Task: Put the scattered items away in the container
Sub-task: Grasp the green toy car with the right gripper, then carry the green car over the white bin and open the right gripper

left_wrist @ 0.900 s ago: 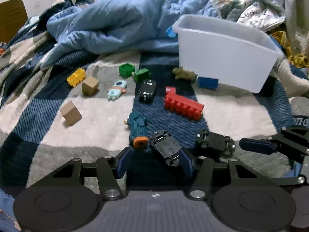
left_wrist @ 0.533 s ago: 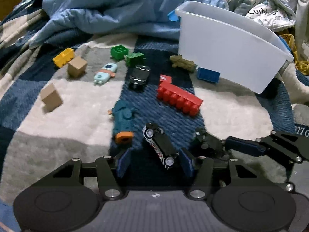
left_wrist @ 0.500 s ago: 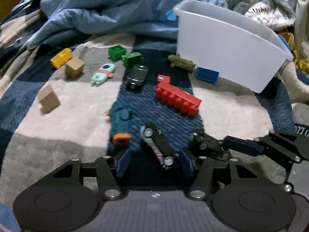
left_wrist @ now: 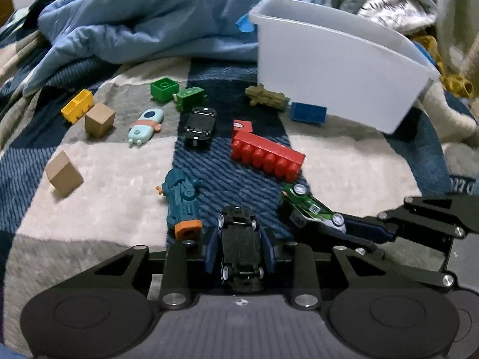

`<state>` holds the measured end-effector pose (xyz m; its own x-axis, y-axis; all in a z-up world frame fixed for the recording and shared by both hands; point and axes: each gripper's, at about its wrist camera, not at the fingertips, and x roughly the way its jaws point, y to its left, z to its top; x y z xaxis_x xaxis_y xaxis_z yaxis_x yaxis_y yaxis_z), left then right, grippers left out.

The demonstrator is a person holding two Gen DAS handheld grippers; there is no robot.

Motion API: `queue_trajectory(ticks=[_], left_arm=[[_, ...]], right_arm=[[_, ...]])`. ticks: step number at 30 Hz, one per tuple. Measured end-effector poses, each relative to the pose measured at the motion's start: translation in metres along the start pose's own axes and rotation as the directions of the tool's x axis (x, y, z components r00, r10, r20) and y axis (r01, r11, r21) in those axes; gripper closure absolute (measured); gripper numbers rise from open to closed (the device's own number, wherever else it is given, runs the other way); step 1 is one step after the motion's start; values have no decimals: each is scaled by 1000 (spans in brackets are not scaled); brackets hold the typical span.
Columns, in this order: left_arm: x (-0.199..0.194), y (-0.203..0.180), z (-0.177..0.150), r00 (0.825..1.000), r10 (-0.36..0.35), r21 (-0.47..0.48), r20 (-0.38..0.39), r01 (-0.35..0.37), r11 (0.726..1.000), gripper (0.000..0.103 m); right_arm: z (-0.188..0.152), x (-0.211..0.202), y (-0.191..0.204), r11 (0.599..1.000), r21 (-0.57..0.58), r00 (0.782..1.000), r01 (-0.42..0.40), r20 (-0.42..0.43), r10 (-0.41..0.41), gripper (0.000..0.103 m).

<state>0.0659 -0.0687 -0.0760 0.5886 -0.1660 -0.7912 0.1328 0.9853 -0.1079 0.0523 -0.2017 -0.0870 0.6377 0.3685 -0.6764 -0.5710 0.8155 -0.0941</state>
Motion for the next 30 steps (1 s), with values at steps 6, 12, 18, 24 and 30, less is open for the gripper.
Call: queue_trajectory(ticks=[6,12,18,24,30], left_arm=[[-17,1,-1,999,16,51,30,-18,999,69],[-26,6,0,998,33,64,59,-37,997,69],[-30,7,2,997,23,72,75,-28,997,70],[-38,2,12,995,2,86,104,-11,996,70],[-46,-10,29,990,-17,111,140,1,994,70]], right_arm=[[7,-4,13,999,2,999,40,-4,-40,88],[14,-10,16,996,28,997,81,-1,-81,88],[16,-11,13,990,58,992,126,-19,-125,88],[17,-15,6,985,70,988,158,-11,-157,88],[19,-22,-4,980,78,983,184,8,-186,88]])
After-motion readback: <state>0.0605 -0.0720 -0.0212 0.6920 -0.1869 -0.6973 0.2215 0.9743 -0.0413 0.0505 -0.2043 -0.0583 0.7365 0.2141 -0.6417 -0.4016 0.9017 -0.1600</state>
